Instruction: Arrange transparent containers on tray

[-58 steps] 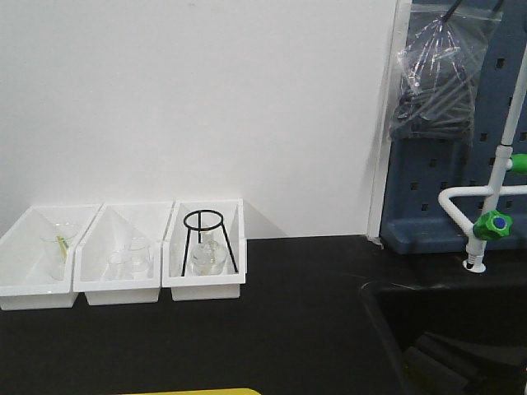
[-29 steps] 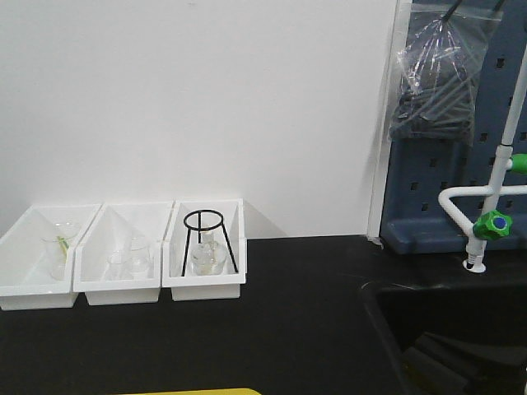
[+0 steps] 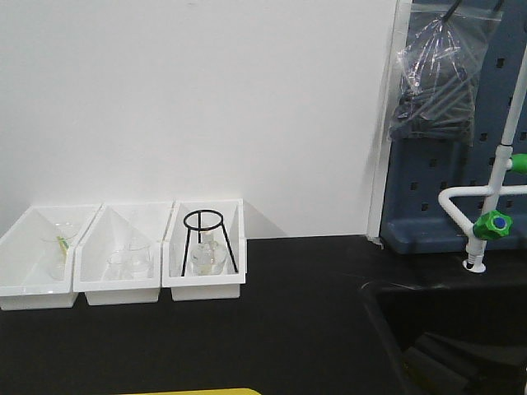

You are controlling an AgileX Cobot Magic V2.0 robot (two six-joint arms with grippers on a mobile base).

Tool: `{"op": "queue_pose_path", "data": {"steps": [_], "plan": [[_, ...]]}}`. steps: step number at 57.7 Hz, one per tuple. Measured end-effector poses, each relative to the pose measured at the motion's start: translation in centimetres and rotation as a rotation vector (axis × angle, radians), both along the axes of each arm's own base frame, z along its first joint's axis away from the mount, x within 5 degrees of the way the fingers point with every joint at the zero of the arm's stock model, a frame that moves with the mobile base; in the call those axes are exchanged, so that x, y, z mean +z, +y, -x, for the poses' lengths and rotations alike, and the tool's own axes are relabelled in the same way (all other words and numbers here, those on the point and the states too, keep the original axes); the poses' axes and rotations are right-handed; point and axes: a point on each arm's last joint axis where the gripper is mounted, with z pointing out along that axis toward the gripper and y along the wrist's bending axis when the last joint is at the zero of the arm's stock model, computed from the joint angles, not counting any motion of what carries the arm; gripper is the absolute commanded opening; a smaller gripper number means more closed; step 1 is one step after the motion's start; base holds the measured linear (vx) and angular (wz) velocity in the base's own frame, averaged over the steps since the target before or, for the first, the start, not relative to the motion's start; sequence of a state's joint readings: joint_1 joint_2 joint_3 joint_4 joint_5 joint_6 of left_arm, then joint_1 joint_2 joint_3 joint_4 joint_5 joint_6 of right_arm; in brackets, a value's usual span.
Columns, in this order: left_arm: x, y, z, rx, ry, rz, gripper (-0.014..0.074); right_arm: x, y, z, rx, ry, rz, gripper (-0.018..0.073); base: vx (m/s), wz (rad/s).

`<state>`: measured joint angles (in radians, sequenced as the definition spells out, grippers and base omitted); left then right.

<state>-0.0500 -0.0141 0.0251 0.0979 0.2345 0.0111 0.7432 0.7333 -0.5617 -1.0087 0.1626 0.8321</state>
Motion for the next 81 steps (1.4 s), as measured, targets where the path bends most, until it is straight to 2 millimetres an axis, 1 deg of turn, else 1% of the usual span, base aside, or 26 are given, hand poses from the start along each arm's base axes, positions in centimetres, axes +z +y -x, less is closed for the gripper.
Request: {"op": "queue_pose_path", "data": {"steps": [35, 44, 54, 62, 69, 75, 81], "plan": [[0.0, 0.0, 0.0, 0.000, 0.000, 0.002, -0.0006, 0.0, 0.0, 0.0, -0.001, 0.003, -0.002, -0.0011, 0.00, 0.00], [0.0, 0.0, 0.0, 0.000, 0.000, 0.002, -0.0006, -0.4, -0.1, 0.0, -0.032, 0.109, -0.080, -0.0011, 0.00, 0.00], [0.0, 0.0, 0.0, 0.000, 0.000, 0.002, -0.0006, -0.9, 0.1, 0.3, -0.007, 0.169, -0.079, -0.0011, 0.00, 0.00], [0.0, 0.0, 0.0, 0.000, 0.000, 0.002, -0.0006, -2.5, 0.6, 0.7, 0.068, 0.158, -0.054, -0.0011, 0.00, 0.00], [0.0, 0.0, 0.0, 0.000, 0.001, 0.002, -0.0006, -4.4, 0.6, 1.2, 0.113, 0.127, -0.101, -0.0011, 0.00, 0.00], [0.0, 0.0, 0.0, 0.000, 0.001, 0.002, -0.0006, -6.1, -0.2, 1.3, 0.079, 0.109, -0.167, -0.0011, 0.00, 0.00], [0.0, 0.0, 0.0, 0.000, 0.001, 0.002, -0.0006, -8.0, -1.7, 1.4, -0.013, 0.123, -0.216, -0.0011, 0.00, 0.00]]}}
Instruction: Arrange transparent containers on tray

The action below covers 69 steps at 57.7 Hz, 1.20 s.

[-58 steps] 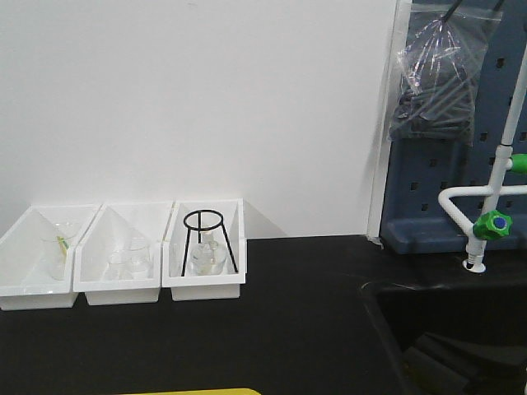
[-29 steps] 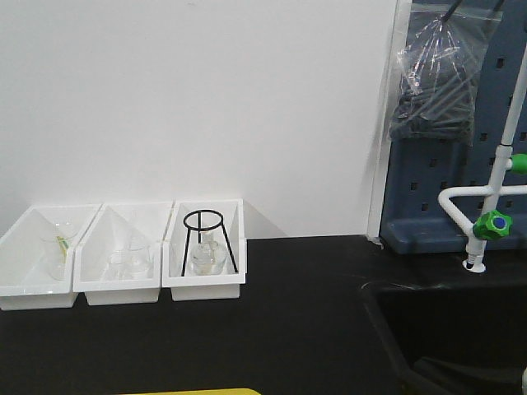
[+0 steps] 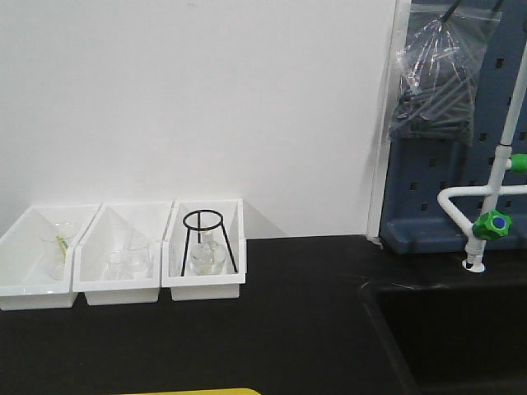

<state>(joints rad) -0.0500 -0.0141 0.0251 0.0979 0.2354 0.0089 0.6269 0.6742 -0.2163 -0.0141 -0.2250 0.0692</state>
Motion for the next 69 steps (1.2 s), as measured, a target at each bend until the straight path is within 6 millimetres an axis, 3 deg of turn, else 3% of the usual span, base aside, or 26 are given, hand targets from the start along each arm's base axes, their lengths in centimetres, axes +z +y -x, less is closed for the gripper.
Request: {"op": "queue_pose_path", "data": {"steps": [17, 26, 34, 69], "plan": [[0.0, 0.0, 0.0, 0.000, 0.000, 0.001, -0.0006, -3.6, -4.9, 2.3, -0.290, 0.009, 0.012, -0.0011, 0.00, 0.00], [0.0, 0.0, 0.0, 0.000, 0.000, 0.001, -0.0006, -4.7, -6.4, 4.2, -0.399, -0.120, 0.013, -0.0011, 0.00, 0.00], [0.0, 0.0, 0.0, 0.000, 0.000, 0.001, -0.0006, -4.3, -6.9, 5.2, -0.449, -0.214, -0.008, -0.0011, 0.00, 0.00], [0.0, 0.0, 0.0, 0.000, 0.000, 0.001, -0.0006, -4.6, -7.0, 5.3, -0.461, -0.192, 0.009, -0.0011, 0.00, 0.00]]}}
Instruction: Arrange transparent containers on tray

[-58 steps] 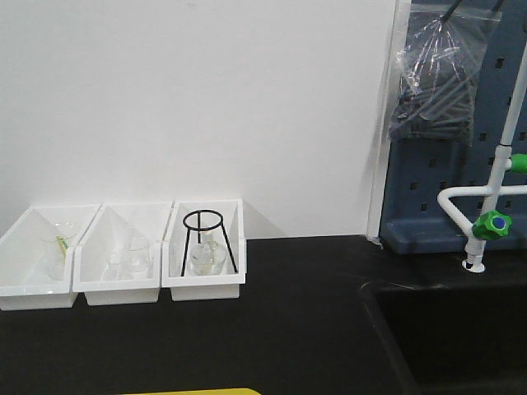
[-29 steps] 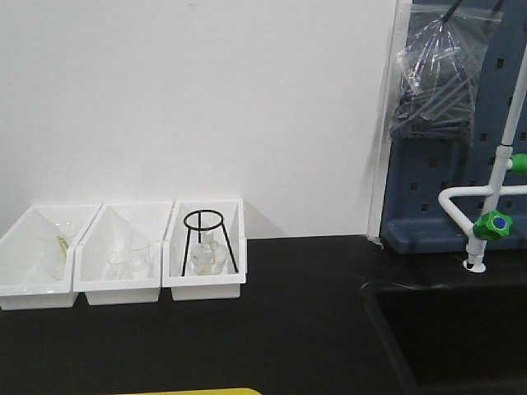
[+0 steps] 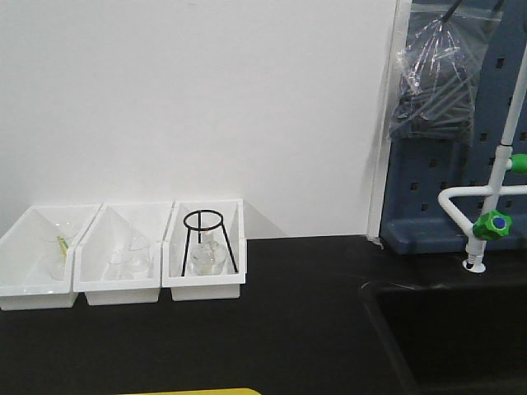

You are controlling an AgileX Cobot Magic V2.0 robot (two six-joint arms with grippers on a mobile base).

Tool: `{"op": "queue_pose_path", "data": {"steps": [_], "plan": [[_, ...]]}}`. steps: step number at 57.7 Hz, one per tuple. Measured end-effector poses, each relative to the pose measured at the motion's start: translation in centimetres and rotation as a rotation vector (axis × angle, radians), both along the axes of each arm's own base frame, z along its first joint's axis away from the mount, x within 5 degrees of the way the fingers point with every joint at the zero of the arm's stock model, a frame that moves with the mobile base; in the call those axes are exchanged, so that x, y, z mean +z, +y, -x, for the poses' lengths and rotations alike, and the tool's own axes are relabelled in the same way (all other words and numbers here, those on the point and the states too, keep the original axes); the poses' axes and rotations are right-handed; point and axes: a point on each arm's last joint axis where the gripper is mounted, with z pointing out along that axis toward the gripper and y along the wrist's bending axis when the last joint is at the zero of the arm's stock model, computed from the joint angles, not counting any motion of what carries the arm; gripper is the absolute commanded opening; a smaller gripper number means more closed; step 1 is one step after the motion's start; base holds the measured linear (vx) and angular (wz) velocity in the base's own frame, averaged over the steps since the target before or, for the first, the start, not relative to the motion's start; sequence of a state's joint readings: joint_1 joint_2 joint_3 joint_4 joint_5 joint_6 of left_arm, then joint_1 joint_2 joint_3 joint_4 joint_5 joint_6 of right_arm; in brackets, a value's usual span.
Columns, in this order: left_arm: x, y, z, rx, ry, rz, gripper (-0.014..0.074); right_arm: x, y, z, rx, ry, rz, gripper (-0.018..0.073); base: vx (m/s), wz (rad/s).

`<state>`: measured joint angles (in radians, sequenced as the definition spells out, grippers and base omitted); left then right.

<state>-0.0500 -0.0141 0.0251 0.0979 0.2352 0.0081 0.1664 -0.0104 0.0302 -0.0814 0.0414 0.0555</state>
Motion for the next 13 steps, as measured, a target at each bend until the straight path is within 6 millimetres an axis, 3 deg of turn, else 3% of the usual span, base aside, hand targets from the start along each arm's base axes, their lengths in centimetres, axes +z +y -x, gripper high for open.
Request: {"op": "queue_pose_path", "data": {"steps": [13], "plan": [[0.00, 0.00, 0.00, 0.000, 0.000, 0.000, -0.0006, -0.01, 0.00, 0.00, 0.000, 0.001, 0.000, -0.0011, 0.00, 0.00]]}}
